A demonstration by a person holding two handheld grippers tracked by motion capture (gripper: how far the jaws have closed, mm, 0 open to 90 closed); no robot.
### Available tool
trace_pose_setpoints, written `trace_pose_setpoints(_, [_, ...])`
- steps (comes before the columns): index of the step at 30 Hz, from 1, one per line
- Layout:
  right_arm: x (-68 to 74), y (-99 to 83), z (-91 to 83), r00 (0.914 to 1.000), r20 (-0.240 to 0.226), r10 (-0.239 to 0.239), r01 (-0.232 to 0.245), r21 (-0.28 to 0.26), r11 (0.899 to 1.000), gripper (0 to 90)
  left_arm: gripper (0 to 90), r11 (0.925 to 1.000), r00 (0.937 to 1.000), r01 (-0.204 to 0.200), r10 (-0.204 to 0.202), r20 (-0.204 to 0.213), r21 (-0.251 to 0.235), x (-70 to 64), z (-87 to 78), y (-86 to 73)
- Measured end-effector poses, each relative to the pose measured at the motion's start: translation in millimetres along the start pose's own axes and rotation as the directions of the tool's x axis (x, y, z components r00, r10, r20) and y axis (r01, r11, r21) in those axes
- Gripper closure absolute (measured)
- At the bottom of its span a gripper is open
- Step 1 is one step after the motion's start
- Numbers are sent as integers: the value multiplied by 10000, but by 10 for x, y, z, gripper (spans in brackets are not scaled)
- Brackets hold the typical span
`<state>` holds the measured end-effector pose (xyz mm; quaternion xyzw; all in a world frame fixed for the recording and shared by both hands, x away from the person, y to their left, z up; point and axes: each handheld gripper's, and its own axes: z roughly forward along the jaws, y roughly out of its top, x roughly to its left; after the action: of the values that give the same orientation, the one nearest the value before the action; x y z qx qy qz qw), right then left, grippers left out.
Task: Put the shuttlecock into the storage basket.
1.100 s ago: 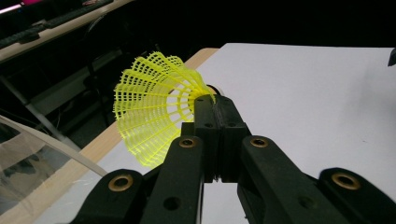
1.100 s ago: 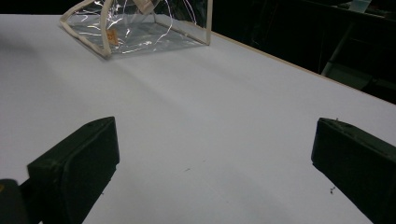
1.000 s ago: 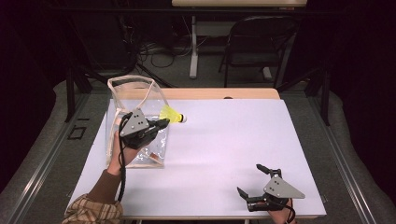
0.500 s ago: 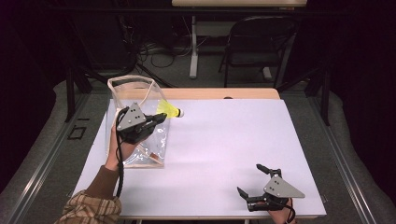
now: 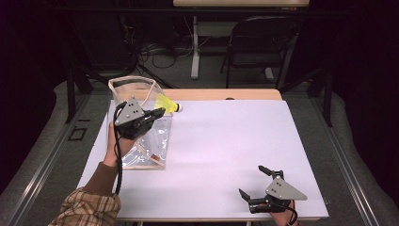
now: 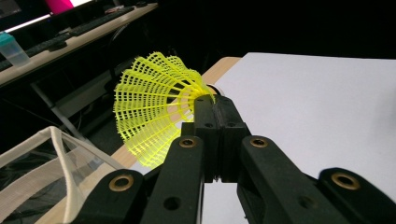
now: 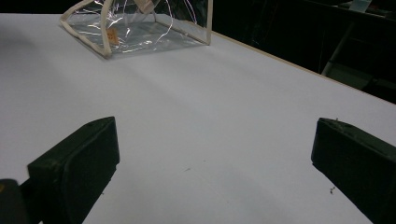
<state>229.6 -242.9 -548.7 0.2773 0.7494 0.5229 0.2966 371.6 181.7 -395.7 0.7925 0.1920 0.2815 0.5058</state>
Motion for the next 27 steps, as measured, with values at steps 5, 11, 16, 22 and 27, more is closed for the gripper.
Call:
trace_pose_setpoints(5, [0, -1, 4, 10000, 1, 7, -7, 0, 10000, 5, 900, 10000, 10000, -2, 1, -78, -62, 34, -21, 27])
trace_pose_setpoints(11, [-3, -4, 5, 10000, 10, 32, -32, -10, 10000, 5, 900, 10000, 9997, 1, -1, -230, -3, 99, -27, 48])
trace_pose_setpoints(16, [-3, -4, 4, 10000, 4, 32, -32, -12, 10000, 5, 900, 10000, 9994, -4, 4, -335, -14, 137, -39, 70])
trace_pose_setpoints(22, [-5, -5, 4, 10000, 13, 43, -43, -19, 10000, 5, 900, 10000, 9990, -5, 2, -458, -76, 190, -57, 105])
trace_pose_setpoints(27, [-4, -5, 5, 10000, 11, 36, -36, -7, 10000, 5, 900, 10000, 9983, 25, -30, -574, -82, 232, -63, 110])
